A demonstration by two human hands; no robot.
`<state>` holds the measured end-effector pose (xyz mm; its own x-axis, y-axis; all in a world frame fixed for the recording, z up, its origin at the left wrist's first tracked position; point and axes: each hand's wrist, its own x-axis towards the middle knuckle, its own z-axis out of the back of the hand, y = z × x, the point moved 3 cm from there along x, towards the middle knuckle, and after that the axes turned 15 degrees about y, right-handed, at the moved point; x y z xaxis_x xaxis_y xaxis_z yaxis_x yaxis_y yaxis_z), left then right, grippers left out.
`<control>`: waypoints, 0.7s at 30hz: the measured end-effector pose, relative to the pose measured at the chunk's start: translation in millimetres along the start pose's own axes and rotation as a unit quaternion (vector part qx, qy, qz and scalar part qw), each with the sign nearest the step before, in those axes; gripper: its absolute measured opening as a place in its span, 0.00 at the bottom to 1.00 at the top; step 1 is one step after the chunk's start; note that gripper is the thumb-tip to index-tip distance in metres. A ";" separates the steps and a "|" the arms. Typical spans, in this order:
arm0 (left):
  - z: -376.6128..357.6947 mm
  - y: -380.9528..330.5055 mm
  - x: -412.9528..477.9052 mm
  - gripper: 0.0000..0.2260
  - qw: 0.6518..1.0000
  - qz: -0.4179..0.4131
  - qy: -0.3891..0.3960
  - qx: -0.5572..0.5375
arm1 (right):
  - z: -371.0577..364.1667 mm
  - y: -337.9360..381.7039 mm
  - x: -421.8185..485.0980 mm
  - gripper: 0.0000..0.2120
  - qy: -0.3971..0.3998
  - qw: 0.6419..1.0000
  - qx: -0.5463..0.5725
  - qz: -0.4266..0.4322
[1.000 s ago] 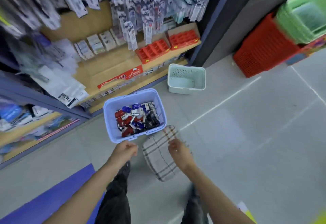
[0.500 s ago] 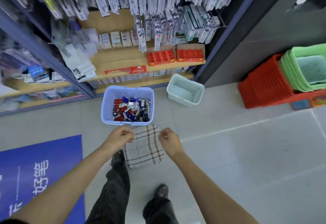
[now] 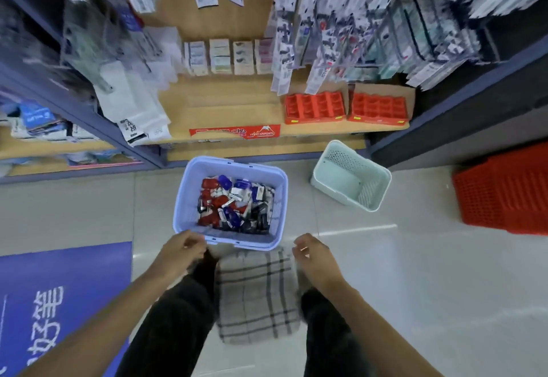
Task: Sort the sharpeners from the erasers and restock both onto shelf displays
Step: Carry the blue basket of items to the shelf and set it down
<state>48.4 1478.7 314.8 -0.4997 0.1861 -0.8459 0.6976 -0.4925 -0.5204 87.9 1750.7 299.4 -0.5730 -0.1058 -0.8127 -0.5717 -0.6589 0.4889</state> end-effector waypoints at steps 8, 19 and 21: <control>49.5 35.2 203.5 0.07 0.995 -0.012 -0.088 0.042 | 10.7 -26.3 225.9 0.07 0.030 0.997 -0.066 0.010; 101.3 108.4 348.7 0.29 0.964 -0.020 -0.251 0.085 | -11.7 -83.8 377.8 0.19 -0.133 0.990 -0.035 -0.032; 100.4 116.4 352.0 0.24 0.967 -0.006 -0.246 0.069 | -10.2 -87.6 378.8 0.17 -0.155 0.987 -0.040 -0.007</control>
<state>-97.9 1401.5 -31.9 -0.7149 -0.2177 -0.6645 0.6318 -0.6082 -0.4805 -73.0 1760.7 -54.5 -0.7242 0.1283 -0.6775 -0.5398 -0.7169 0.4412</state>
